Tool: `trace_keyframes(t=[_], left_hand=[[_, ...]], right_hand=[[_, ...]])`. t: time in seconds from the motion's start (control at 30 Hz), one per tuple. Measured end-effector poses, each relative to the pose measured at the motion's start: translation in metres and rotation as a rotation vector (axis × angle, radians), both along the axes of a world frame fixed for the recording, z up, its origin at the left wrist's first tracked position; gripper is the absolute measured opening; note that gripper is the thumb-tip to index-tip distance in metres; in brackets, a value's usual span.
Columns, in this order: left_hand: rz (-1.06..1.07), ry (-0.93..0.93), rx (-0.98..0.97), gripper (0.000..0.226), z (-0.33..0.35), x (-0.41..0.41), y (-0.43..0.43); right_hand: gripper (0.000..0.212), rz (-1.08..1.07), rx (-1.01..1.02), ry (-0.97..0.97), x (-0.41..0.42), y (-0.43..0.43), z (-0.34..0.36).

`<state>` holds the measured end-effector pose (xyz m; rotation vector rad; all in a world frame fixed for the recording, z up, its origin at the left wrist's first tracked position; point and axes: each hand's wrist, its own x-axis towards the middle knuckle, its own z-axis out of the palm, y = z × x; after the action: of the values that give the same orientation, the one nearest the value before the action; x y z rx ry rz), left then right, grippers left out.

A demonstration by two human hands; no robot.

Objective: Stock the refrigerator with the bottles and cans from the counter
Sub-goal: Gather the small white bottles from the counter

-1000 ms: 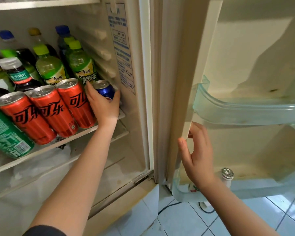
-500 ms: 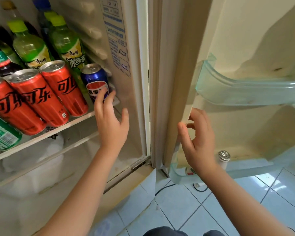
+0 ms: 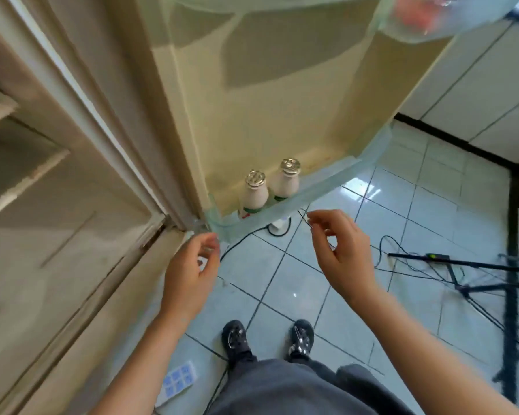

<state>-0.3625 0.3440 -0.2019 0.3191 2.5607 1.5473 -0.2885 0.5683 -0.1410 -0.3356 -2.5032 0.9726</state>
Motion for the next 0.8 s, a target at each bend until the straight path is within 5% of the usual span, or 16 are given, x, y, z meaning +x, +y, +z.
trace_keyframes(t=[0.2,0.37,0.53,0.8], left_hand=[[-0.346,-0.505,-0.296,0.023,-0.053,0.041,0.065],[-0.475,-0.656,-0.453,0.027,-0.088,0.1,0.127],[-0.513,-0.825,-0.53,0.013,-0.115,0.186,0.192],[-0.803,-0.665,-0.82,0.019,-0.148,0.349,0.294]], right_hand=[[0.017,-0.204,-0.252,-0.663,0.112,0.055,-0.072],[0.023,-0.375,-0.442,-0.996,0.246,0.089,-0.127],[0.02,-0.521,-0.597,-1.16,0.4,0.121,-0.16],[0.026,-0.793,-0.748,-1.162,0.612,0.179,-0.179]])
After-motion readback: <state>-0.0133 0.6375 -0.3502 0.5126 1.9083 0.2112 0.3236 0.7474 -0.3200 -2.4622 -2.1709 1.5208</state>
